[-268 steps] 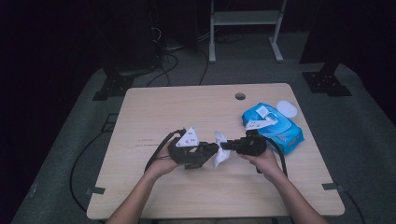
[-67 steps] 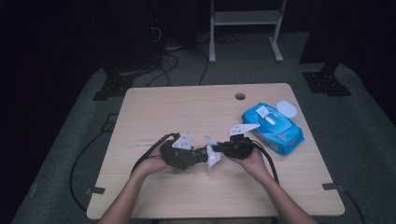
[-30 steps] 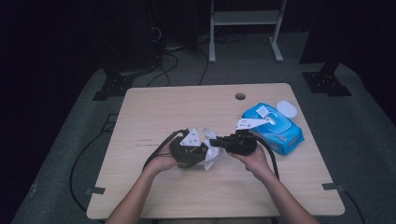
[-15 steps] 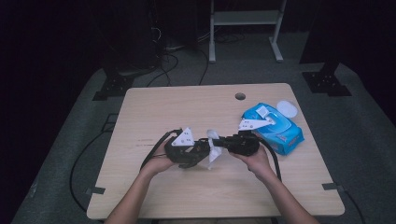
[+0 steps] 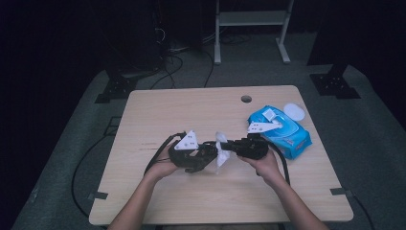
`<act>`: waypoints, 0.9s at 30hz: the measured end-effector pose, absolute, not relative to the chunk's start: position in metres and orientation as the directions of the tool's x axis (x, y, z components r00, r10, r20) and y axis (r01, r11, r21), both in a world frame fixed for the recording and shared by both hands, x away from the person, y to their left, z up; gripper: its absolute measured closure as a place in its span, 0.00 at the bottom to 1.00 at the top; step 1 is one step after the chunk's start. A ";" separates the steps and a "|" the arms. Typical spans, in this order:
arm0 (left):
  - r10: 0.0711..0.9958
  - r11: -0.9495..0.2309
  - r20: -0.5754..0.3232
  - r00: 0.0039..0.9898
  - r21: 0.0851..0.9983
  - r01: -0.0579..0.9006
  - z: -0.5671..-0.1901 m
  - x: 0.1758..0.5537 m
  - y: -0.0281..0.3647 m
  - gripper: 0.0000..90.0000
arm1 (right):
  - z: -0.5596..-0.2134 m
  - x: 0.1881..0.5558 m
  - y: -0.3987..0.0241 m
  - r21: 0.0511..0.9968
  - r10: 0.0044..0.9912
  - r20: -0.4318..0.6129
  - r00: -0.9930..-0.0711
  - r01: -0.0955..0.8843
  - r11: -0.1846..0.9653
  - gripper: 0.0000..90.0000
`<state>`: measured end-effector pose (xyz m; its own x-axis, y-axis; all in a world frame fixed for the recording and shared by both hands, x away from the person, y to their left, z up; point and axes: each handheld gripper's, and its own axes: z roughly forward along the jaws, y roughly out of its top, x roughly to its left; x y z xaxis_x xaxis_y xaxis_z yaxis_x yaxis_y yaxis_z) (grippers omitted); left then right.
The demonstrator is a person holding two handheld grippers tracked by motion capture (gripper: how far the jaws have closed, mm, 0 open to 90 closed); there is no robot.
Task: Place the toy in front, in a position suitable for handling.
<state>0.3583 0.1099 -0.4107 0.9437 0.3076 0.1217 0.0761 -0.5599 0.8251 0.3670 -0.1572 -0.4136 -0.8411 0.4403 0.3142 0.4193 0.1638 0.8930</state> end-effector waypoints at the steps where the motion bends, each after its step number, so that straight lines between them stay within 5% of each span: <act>1: 0.308 -0.559 0.120 0.944 0.826 0.077 -0.411 0.358 0.110 0.63 | -0.414 0.368 -0.158 0.893 0.442 0.312 -0.841 0.418 0.164 0.94; 7: 0.310 -0.556 0.118 0.944 0.827 0.079 -0.411 0.360 0.111 0.63 | -0.425 0.370 -0.160 0.873 0.459 0.332 -0.824 0.453 0.183 0.94; 19: 0.293 -0.597 0.145 0.945 0.799 0.063 -0.409 0.364 0.098 0.64 | -0.394 0.365 -0.145 0.906 0.396 0.299 -0.868 0.388 0.168 0.94; 27: 0.312 -0.581 0.090 0.946 0.805 0.116 -0.415 0.374 0.103 0.63 | -0.422 0.373 -0.161 0.871 0.482 0.306 -0.821 0.446 0.206 0.94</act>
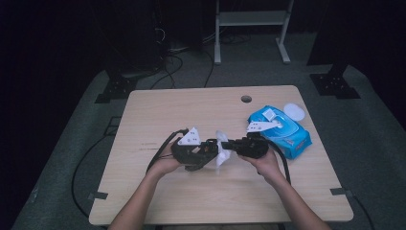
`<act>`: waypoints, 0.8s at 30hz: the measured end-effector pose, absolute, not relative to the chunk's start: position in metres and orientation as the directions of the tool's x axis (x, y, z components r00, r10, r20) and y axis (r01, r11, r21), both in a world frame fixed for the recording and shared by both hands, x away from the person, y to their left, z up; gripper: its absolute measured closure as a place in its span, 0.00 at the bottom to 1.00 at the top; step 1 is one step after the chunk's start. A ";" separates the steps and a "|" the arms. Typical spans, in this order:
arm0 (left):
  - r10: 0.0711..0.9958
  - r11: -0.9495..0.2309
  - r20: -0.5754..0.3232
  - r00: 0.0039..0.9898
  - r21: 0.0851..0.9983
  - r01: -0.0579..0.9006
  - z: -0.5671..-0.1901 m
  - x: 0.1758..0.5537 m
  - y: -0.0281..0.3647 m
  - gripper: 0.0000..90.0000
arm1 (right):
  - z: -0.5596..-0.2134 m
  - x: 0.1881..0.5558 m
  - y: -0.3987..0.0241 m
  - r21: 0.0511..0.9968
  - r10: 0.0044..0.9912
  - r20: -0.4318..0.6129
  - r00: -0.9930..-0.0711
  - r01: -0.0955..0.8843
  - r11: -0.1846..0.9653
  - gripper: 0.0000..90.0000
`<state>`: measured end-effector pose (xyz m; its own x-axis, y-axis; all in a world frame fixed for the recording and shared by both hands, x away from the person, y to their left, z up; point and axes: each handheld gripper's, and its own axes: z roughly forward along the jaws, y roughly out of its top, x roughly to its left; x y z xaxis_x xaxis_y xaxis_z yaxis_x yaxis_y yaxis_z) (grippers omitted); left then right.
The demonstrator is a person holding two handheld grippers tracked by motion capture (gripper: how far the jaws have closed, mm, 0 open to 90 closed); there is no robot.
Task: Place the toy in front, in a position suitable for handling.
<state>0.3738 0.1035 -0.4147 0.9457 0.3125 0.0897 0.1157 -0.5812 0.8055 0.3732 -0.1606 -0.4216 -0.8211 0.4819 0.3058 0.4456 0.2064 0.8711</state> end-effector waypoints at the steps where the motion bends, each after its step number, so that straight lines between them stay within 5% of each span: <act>1: 0.309 -0.593 0.094 0.946 0.797 0.115 -0.415 0.375 0.102 0.63 | -0.427 0.374 -0.164 0.863 0.492 0.318 -0.811 0.462 0.204 0.94; 15: 0.270 -0.778 0.132 0.954 0.614 0.135 -0.432 0.399 0.086 0.64 | -0.436 0.378 -0.167 0.854 0.503 0.334 -0.797 0.482 0.198 0.94; 24: 0.282 -0.773 0.094 0.955 0.611 0.168 -0.434 0.405 0.086 0.58 | -0.438 0.379 -0.166 0.848 0.504 0.333 -0.797 0.487 0.210 0.93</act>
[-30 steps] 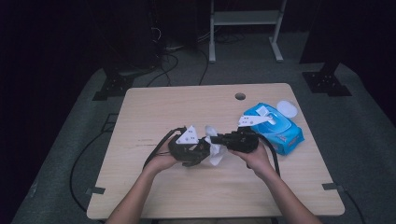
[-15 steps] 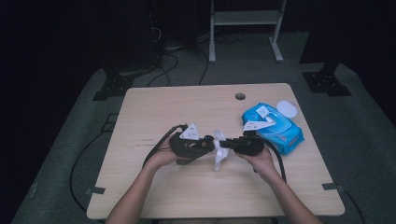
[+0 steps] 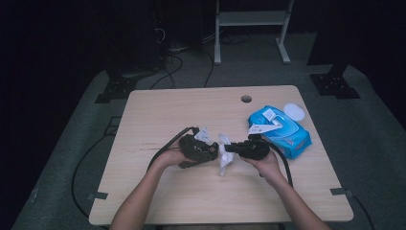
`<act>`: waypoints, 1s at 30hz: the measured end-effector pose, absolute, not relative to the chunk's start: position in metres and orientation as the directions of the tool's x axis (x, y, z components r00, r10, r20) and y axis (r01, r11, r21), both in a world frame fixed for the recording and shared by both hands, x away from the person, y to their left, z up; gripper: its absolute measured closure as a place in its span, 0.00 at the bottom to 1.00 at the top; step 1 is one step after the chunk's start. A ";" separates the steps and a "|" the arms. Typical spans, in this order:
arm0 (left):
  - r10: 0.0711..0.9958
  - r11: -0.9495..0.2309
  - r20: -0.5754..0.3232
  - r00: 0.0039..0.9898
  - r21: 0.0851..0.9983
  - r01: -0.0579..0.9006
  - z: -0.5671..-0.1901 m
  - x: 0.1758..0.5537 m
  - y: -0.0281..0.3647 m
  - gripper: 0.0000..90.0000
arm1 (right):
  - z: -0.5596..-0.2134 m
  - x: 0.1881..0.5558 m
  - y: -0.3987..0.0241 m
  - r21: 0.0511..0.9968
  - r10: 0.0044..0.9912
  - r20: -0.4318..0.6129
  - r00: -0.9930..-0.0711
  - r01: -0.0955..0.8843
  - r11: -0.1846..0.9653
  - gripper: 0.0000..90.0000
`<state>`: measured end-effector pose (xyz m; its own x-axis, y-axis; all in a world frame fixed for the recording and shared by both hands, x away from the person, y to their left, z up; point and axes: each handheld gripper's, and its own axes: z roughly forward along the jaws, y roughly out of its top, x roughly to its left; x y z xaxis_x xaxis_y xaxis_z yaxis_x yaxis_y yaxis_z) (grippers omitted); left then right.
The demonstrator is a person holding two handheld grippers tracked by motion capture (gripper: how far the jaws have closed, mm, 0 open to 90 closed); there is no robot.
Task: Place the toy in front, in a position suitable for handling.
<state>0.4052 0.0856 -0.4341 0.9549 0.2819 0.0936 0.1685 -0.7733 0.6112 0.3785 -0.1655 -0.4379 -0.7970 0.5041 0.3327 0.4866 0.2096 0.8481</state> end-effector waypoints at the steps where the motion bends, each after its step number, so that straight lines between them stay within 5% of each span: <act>1: 0.280 -0.769 0.091 0.956 0.617 0.167 -0.433 0.405 0.087 0.56 | -0.438 0.378 -0.165 0.847 0.504 0.334 -0.796 0.488 0.209 0.93; 15: 0.347 -0.543 -0.094 0.933 0.791 0.281 -0.418 0.402 0.142 0.47 | -0.438 0.379 -0.161 0.845 0.497 0.335 -0.801 0.489 0.219 0.93; 30: 0.409 -0.532 -0.096 0.907 0.783 0.323 -0.427 0.404 0.153 0.42 | -0.438 0.379 -0.153 0.844 0.482 0.333 -0.810 0.484 0.230 0.93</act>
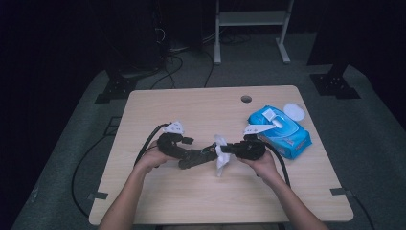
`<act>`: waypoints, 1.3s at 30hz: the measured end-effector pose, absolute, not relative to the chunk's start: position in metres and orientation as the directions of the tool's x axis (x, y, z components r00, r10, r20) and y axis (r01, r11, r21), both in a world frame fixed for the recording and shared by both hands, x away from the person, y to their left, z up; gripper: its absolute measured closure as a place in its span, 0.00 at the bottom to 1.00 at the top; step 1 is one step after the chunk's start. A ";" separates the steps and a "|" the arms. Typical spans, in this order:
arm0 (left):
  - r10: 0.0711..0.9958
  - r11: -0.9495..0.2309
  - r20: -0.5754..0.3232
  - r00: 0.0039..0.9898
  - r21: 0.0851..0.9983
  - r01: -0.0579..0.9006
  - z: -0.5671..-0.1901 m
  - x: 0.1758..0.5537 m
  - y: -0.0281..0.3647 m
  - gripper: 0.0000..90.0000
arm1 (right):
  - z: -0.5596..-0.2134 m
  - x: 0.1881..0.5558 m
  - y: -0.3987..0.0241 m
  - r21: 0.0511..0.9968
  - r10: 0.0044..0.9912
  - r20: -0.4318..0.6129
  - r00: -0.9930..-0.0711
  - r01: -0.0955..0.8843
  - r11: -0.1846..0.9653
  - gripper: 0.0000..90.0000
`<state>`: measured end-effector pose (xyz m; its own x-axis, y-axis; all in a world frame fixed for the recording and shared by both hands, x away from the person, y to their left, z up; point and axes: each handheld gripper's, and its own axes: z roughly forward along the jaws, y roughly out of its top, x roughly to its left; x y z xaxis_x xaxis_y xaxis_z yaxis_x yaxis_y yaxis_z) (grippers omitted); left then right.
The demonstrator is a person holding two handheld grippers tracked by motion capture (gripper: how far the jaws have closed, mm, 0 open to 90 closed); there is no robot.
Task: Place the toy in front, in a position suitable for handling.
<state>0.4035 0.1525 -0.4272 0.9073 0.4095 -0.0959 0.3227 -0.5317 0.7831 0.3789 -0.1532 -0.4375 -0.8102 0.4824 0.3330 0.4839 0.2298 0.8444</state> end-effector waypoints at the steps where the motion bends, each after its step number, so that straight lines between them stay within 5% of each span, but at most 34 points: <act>1: 0.409 -0.531 -0.090 0.908 0.786 0.317 -0.427 0.402 0.152 0.42 | -0.438 0.379 -0.152 0.845 0.480 0.329 -0.813 0.480 0.234 0.93; 39: 0.346 -0.652 0.081 0.935 0.737 0.178 -0.451 0.378 0.114 0.35 | -0.463 0.379 -0.141 0.794 0.492 0.318 -0.811 0.511 0.328 0.93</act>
<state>0.3775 0.1139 -0.4515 0.9346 0.3463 0.0807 0.1778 -0.6518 0.7373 0.3792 -0.1413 -0.4628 -0.8105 0.4916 0.3184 0.5111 0.3282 0.7944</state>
